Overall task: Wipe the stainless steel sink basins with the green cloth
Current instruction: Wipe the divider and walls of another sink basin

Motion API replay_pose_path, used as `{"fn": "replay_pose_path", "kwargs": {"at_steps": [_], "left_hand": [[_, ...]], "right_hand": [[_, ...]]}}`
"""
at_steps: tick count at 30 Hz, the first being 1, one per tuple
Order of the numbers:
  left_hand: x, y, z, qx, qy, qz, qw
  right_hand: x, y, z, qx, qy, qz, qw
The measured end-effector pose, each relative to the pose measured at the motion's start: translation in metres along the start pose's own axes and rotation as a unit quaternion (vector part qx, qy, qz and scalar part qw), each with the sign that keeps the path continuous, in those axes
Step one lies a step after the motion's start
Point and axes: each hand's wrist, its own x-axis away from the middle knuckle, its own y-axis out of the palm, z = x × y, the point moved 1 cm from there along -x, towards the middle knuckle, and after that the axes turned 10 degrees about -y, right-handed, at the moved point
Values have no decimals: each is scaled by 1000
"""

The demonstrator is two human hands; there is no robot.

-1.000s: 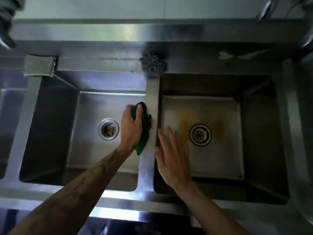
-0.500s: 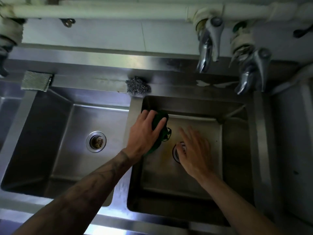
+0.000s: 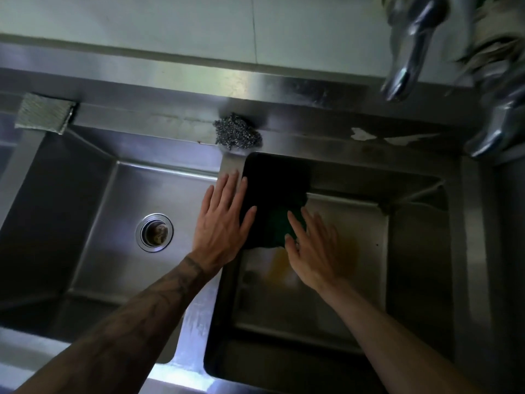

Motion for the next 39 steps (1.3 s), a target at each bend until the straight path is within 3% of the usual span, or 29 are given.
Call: {"fn": "replay_pose_path", "kwargs": {"at_steps": [6,12,15,19,23,27,30,33,36,39], "left_hand": [[-1,10,-4,28,-17,30,999],[-5,13,-18,66,46,49,996],[-5,15,-19,48,43,61,996],[-5,14,-17,41,40,53,997],[-4,12,-16,42,31,51,997],[-4,13,-15,52,33,56,996],[-4,13,-16,57,33,56,996],[-3,13,-17,57,32,51,997],[-3,14,-16,67,33,53,996],[-3,13,-17,64,30,58,996]], "right_hand": [[-67,49,19,32,-33,2,999],[-131,91,30,115,-162,41,979],[-140,107,38,130,-178,65,973],[-115,121,62,123,-84,126,981],[-92,114,88,104,16,128,986],[-109,126,45,44,111,182,976],[-117,144,5,82,35,165,982],[-111,137,38,109,-65,155,980],[-97,124,83,113,-9,185,976],[-104,128,63,65,83,227,968]]}}
